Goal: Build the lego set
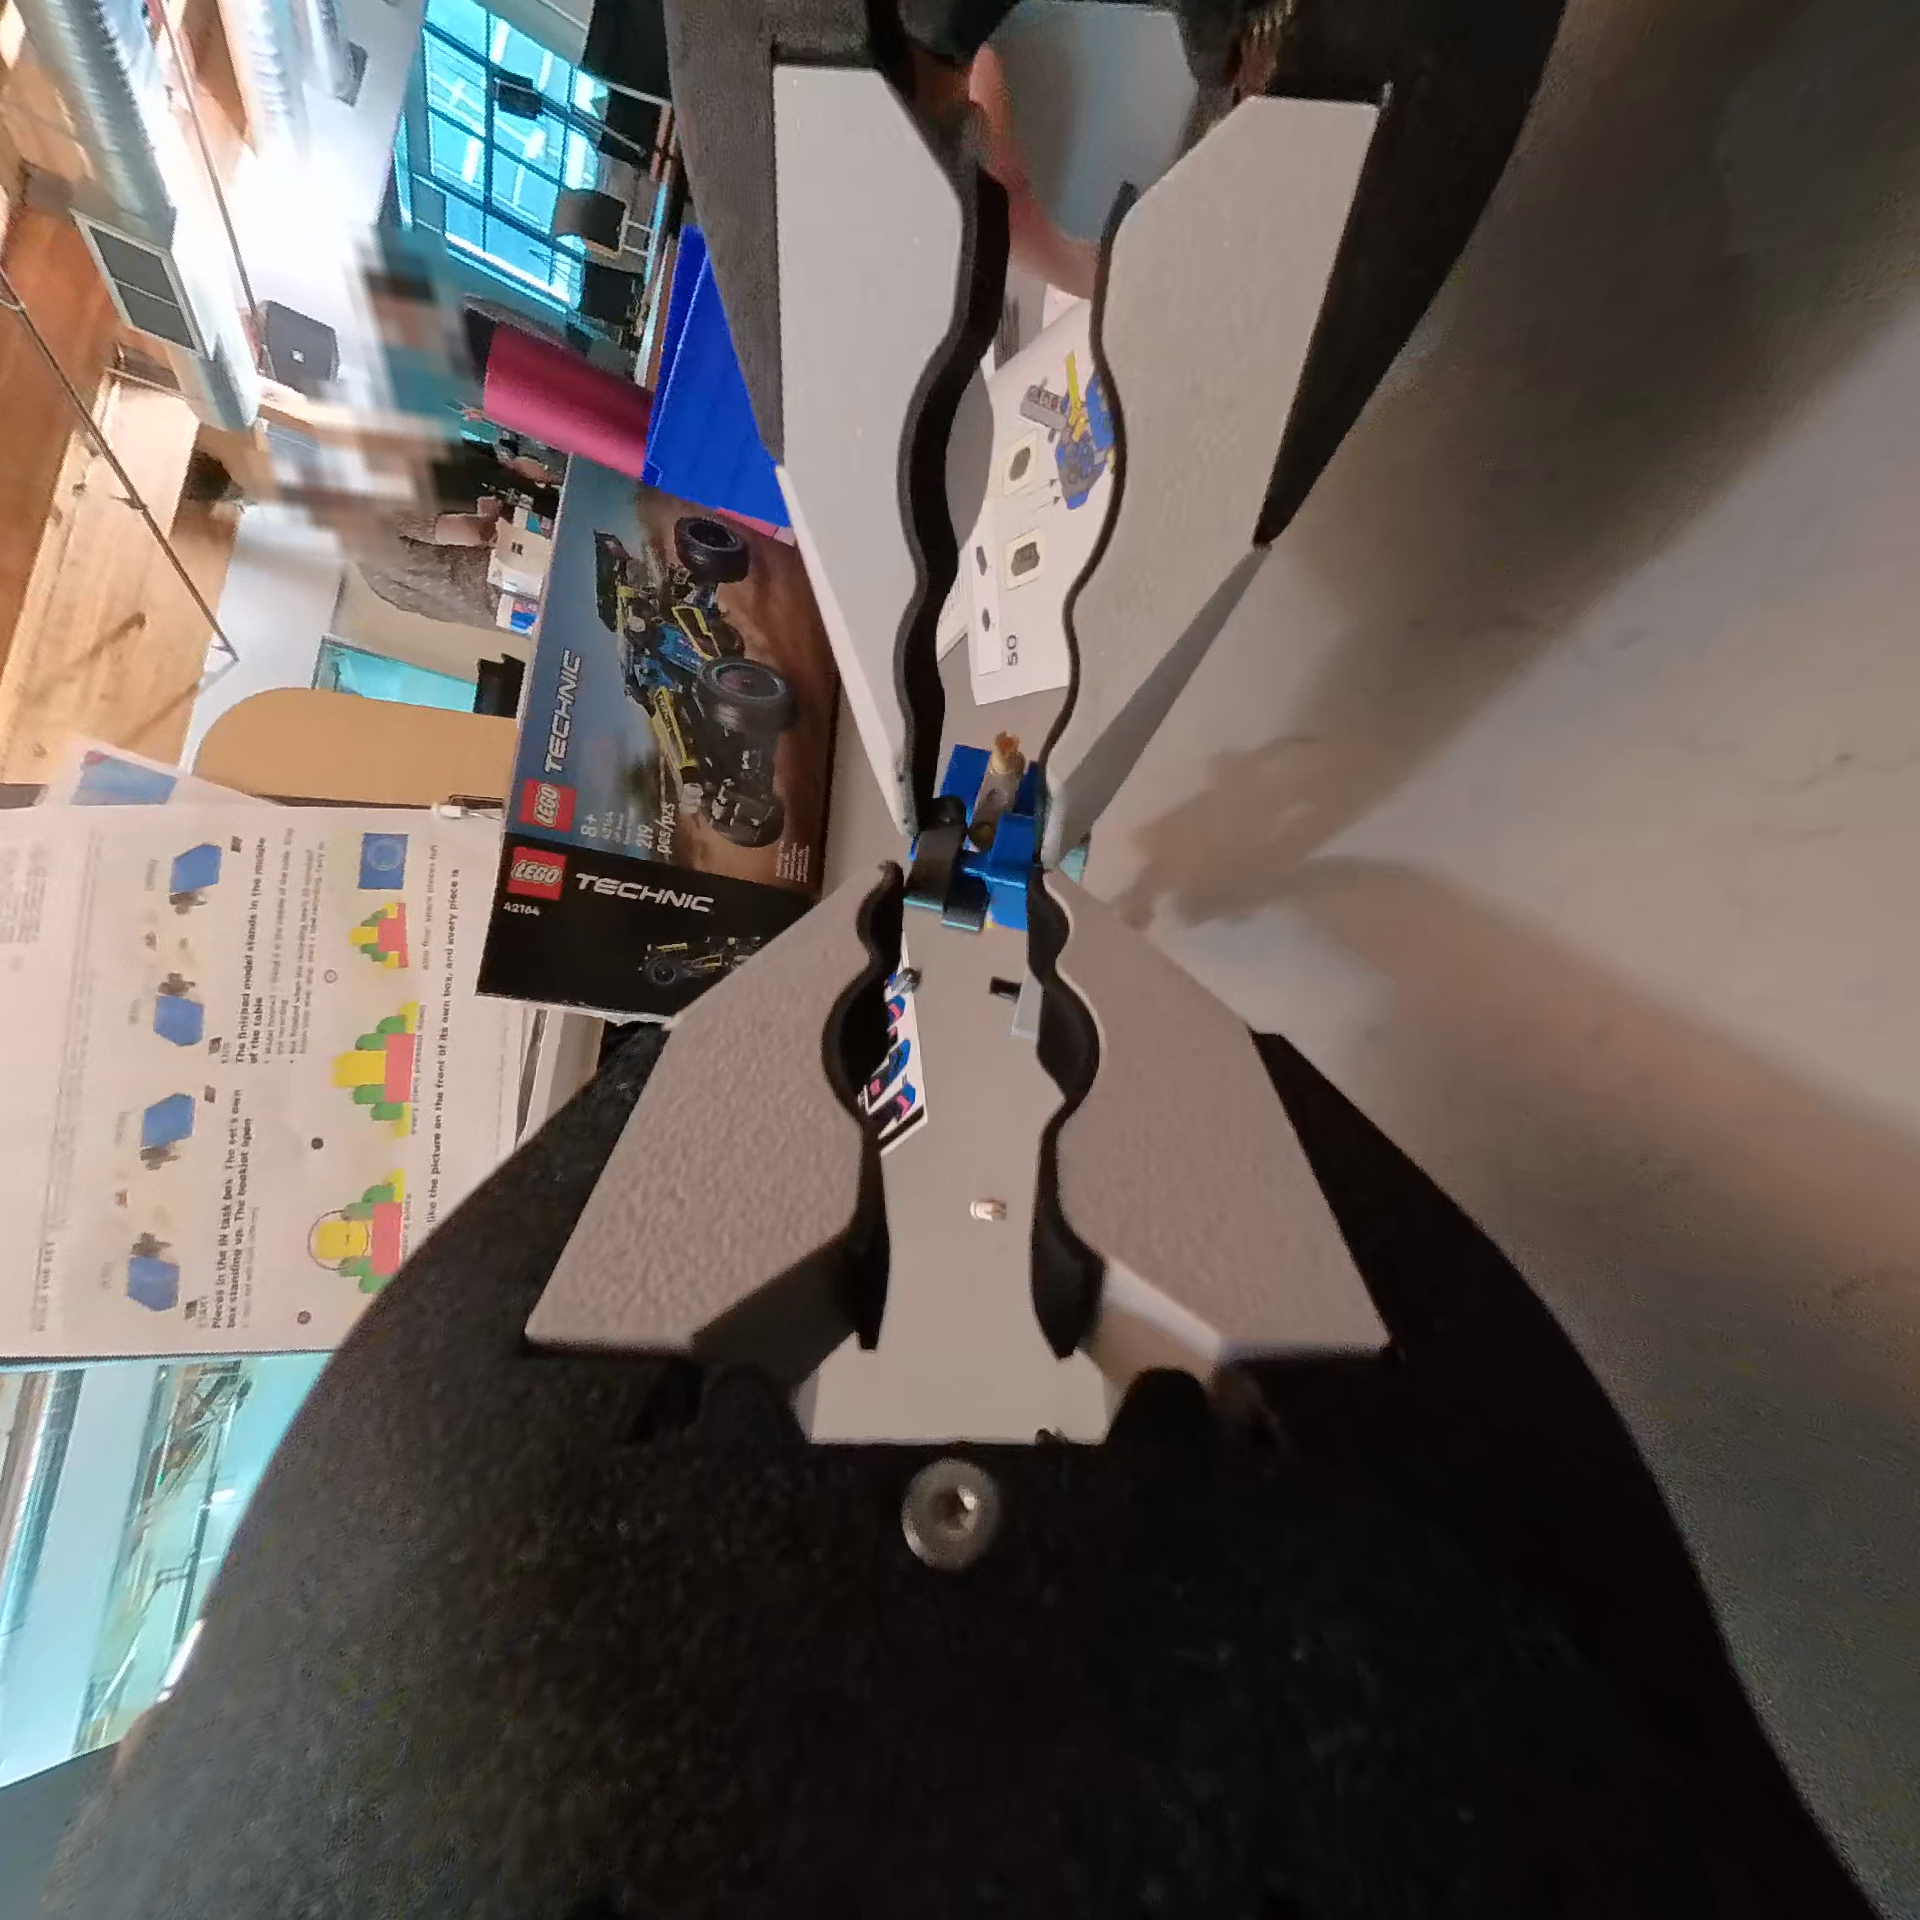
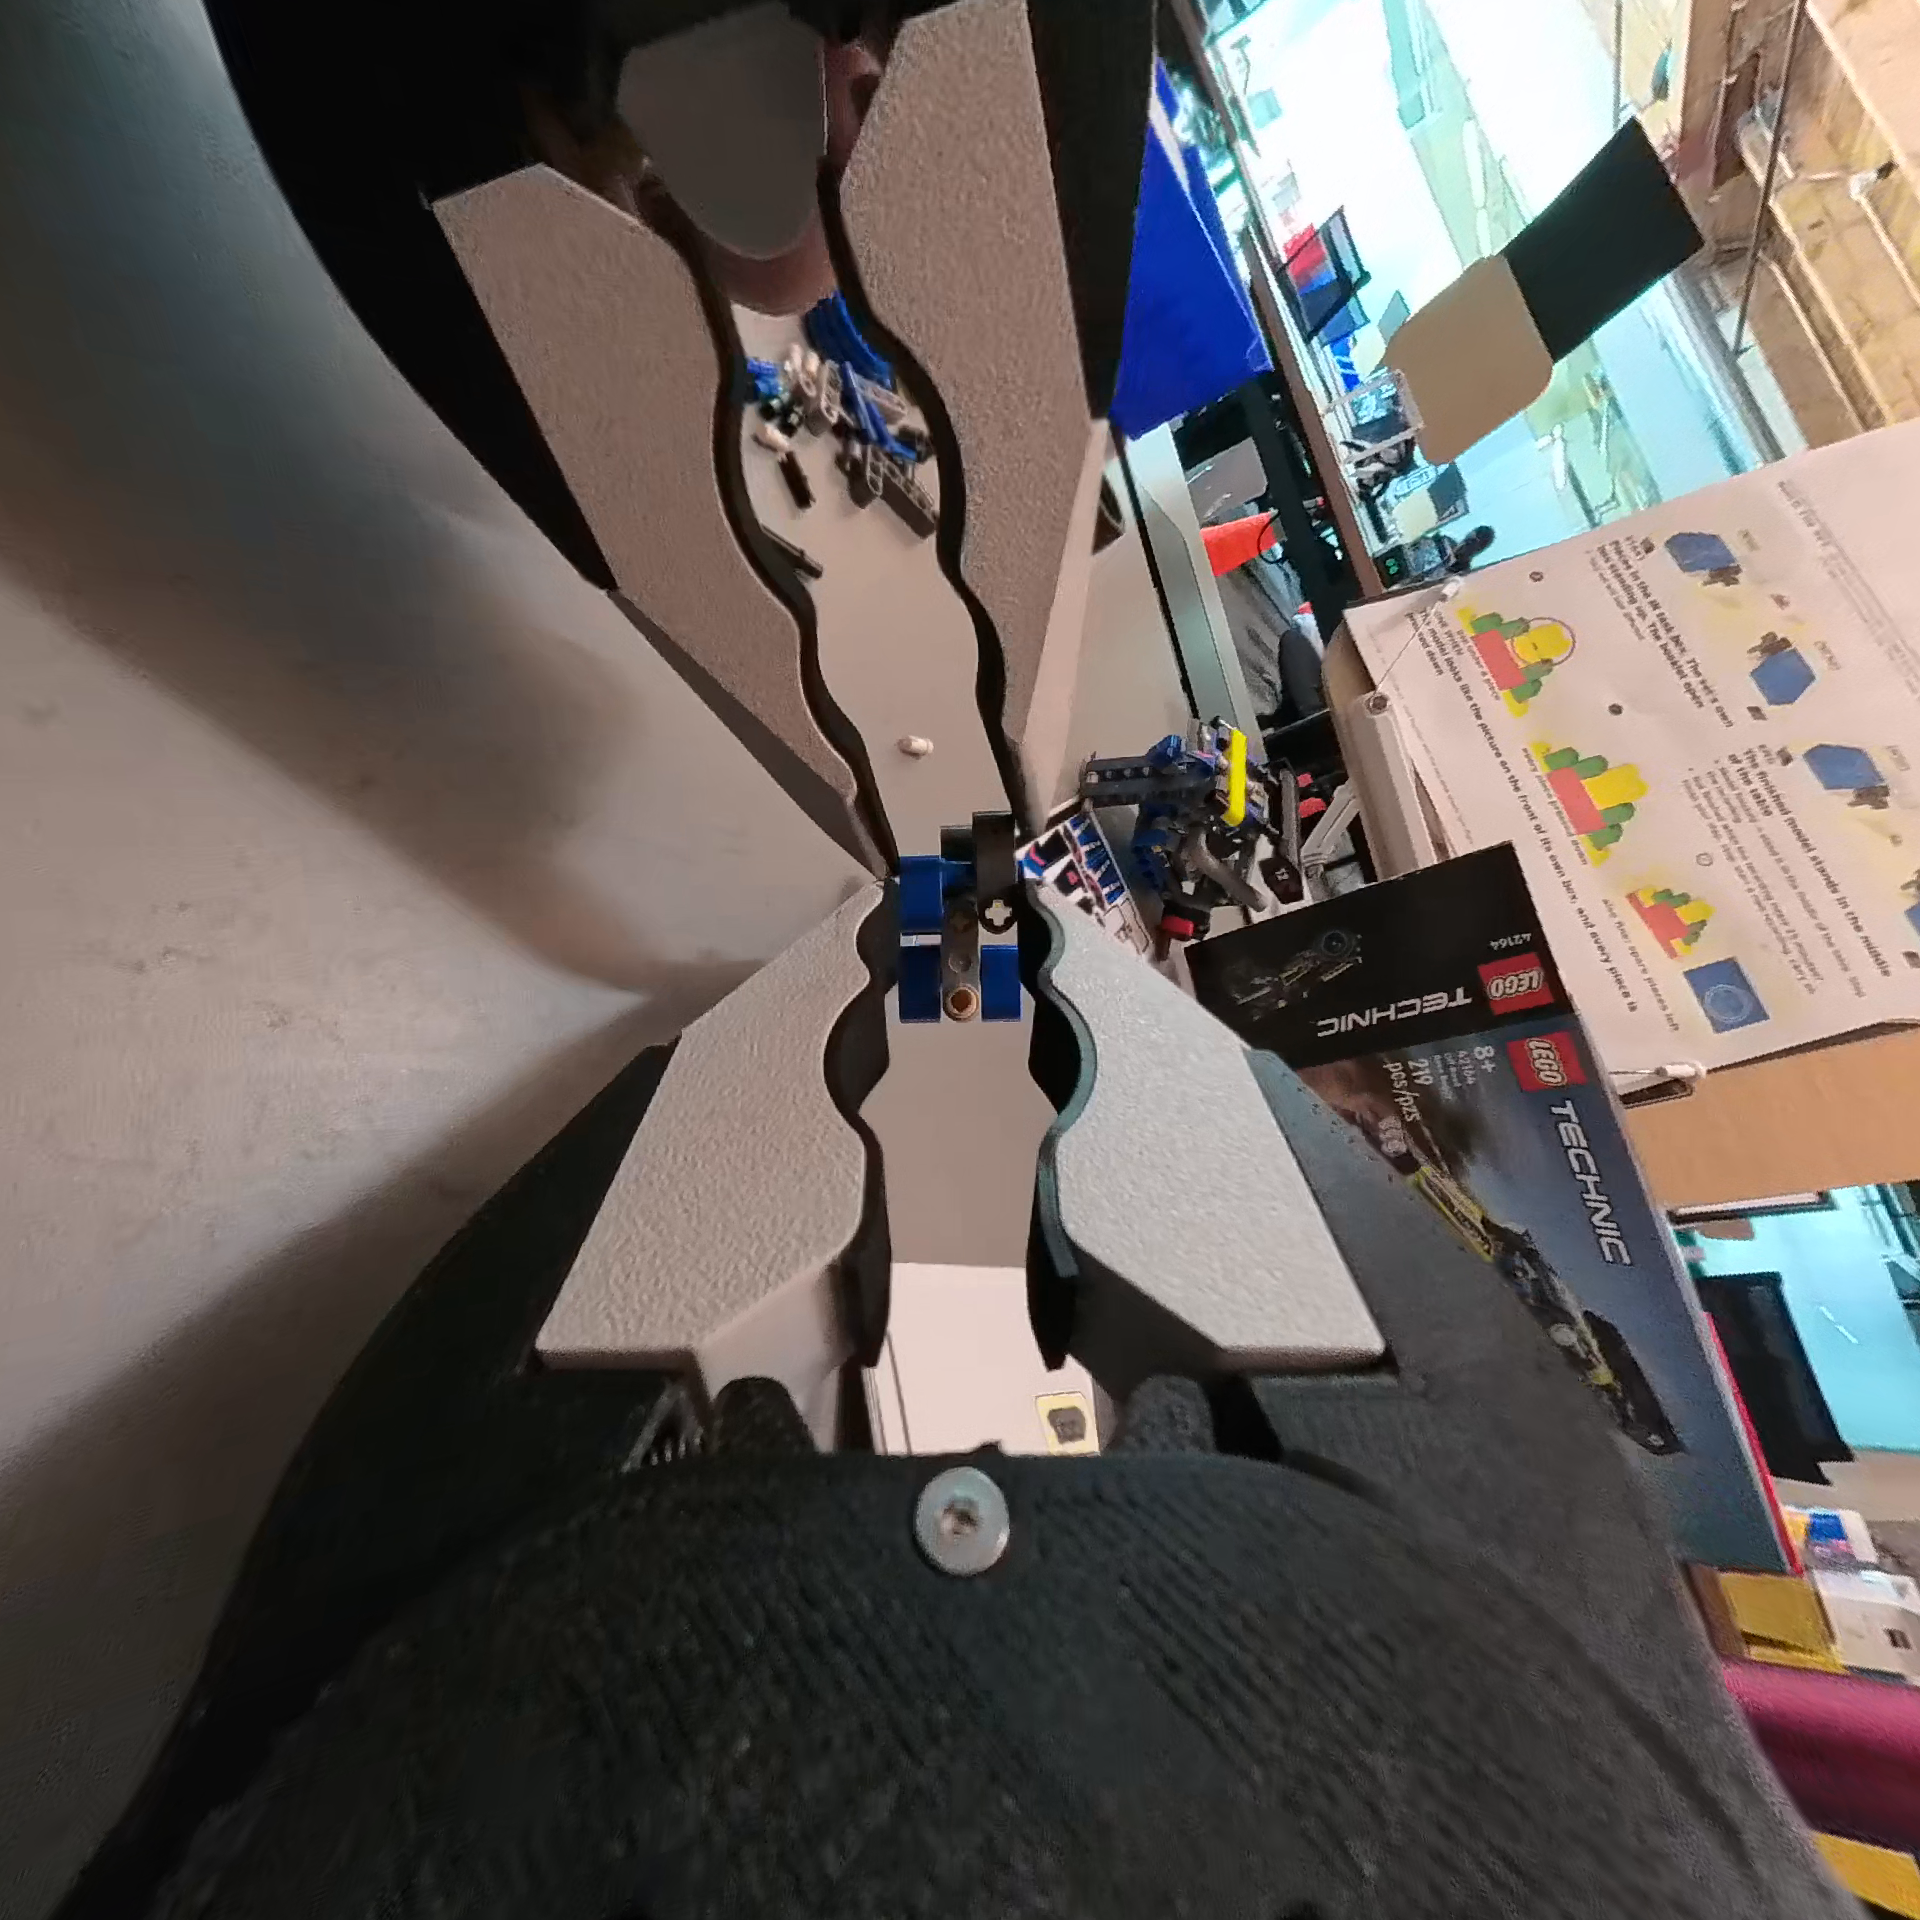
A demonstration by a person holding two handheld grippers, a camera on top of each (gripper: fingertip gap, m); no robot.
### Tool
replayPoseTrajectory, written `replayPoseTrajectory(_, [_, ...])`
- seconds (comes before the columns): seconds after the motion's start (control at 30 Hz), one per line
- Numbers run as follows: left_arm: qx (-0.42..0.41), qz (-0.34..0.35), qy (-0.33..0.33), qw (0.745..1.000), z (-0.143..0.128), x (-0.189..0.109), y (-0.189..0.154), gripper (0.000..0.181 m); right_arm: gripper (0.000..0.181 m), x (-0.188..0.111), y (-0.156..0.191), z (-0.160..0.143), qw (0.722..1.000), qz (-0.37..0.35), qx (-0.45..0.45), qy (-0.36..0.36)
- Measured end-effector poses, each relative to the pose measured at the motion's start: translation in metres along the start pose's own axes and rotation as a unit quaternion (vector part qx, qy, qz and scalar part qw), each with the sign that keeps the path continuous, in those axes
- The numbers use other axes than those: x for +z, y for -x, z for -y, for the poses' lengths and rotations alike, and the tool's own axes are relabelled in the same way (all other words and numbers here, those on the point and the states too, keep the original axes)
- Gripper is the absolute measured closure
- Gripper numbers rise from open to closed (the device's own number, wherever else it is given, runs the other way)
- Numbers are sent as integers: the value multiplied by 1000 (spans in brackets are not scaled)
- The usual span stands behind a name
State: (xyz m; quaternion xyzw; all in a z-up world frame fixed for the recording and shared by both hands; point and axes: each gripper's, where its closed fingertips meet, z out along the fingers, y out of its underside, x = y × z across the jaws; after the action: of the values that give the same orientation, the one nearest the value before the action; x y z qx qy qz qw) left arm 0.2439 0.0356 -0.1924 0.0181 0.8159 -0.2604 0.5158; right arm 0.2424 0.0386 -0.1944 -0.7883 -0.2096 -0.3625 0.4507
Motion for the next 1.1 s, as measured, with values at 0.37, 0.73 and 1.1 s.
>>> replayPoseTrajectory(0.37, [-14,-1,-16,1000,3,-2,3,162,161,-5,-2,1,1000,1,-17,-11])
replayPoseTrajectory(0.73, [8,-3,-2,1000,0,-1,2,163,161,-2,-1,0,1000,-3,-27,6])
replayPoseTrajectory(1.1, [12,-22,1,1000,-2,-1,-3,163,161,0,4,-1,1000,10,-17,16])
